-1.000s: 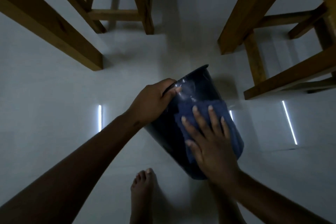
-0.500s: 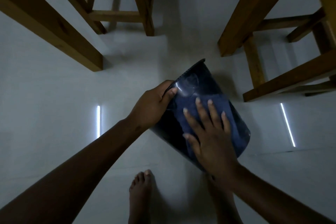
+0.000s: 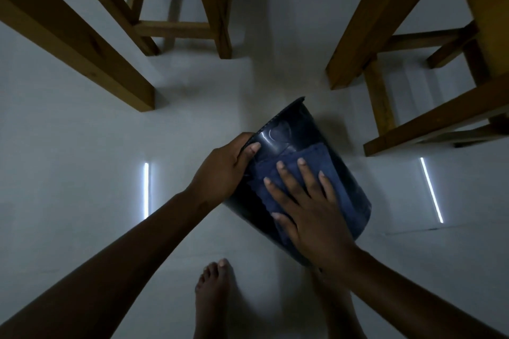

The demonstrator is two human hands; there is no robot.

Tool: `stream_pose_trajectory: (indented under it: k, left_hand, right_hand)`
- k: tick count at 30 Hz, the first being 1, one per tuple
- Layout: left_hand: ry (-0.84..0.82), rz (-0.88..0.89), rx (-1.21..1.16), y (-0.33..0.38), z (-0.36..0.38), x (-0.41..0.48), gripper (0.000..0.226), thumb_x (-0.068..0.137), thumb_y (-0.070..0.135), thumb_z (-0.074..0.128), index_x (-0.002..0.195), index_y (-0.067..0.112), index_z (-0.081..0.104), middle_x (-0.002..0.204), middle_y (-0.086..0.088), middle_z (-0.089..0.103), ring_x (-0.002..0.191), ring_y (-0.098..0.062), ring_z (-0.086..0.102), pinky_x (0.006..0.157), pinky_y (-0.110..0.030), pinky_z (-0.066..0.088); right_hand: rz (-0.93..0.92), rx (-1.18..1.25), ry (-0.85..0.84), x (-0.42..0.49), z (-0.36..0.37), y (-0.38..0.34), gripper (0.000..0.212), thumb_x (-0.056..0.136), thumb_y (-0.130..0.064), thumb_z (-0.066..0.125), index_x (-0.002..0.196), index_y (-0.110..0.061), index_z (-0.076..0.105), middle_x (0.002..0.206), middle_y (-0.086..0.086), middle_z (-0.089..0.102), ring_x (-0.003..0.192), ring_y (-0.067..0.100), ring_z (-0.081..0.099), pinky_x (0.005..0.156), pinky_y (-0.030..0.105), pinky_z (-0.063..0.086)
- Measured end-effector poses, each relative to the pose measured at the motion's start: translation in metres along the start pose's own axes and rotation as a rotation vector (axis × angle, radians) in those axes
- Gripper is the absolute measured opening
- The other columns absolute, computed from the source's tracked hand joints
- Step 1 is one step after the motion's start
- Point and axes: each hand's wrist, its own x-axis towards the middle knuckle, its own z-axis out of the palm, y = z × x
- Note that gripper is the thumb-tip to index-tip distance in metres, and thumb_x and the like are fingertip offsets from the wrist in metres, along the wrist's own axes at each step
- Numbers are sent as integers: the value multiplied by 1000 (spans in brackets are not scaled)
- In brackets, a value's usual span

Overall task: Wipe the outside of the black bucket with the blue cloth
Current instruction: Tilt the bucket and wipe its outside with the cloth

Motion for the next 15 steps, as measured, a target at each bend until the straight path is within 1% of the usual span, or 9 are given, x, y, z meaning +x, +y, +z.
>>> stream_pose_trajectory:
  k: [2,4,5,7,8,10,12,14,15]
  left_hand:
    - [-11,-1,-20,0,0,-4,29,102,35,35,121,26,56,104,9,69,89,-6,66,74,-7,47]
    - [-18,-15,-12,2,0,-2,30,102,35,35,123,25,55,105,9,68,90,-7,65,72,-3,45]
    - [-20,-21,-2,4,0,0,30,102,35,35,124,25,54,106,10,67,91,-7,65,73,-3,45]
    - [-17,-25,23,9,0,2,30,102,35,36,125,26,54,107,11,65,93,-6,63,77,-11,48]
    - [-7,-34,36,11,-1,1,30,102,36,37,124,26,54,107,10,67,92,-8,63,79,-17,50]
    - [28,-50,61,12,-2,-2,28,101,36,38,120,26,56,106,4,71,91,-14,67,82,-28,55]
    - [67,-67,60,14,-2,-8,25,101,37,39,112,28,59,99,0,73,87,-18,69,81,-37,56]
    - [98,-89,63,18,-2,-17,25,100,40,39,102,28,61,88,1,73,80,-18,68,79,-39,56]
    - [111,-99,81,19,-2,-23,27,100,41,39,99,27,62,85,1,72,78,-18,68,77,-38,56]
  right_hand:
    - [60,67,26,15,-7,11,62,95,-50,28,151,-34,9,162,-2,3,148,26,1,117,49,13]
    - [215,227,55,36,-15,26,62,95,-54,23,151,-35,3,162,-3,3,149,24,0,118,47,11]
    - [291,329,54,46,-18,35,64,93,-57,21,150,-36,4,162,-4,5,149,24,3,119,47,13]
    - [403,514,26,62,-22,53,69,89,-64,22,150,-35,9,161,-3,12,147,25,13,118,50,20]
    - [427,570,7,67,-23,58,71,88,-65,26,150,-34,11,161,-3,15,146,25,17,116,50,23]
    - [429,607,4,65,-28,57,67,93,-57,34,151,-30,13,160,0,17,145,25,21,115,48,26]
    - [422,659,43,50,-33,49,56,98,-37,39,150,-28,19,158,4,24,144,25,25,116,45,27]
    - [402,728,12,25,-33,43,52,98,-17,40,148,-28,27,154,5,33,141,24,32,116,39,29]
    - [384,771,-40,14,-33,42,52,98,-11,40,146,-31,32,152,2,39,139,22,37,115,37,31]
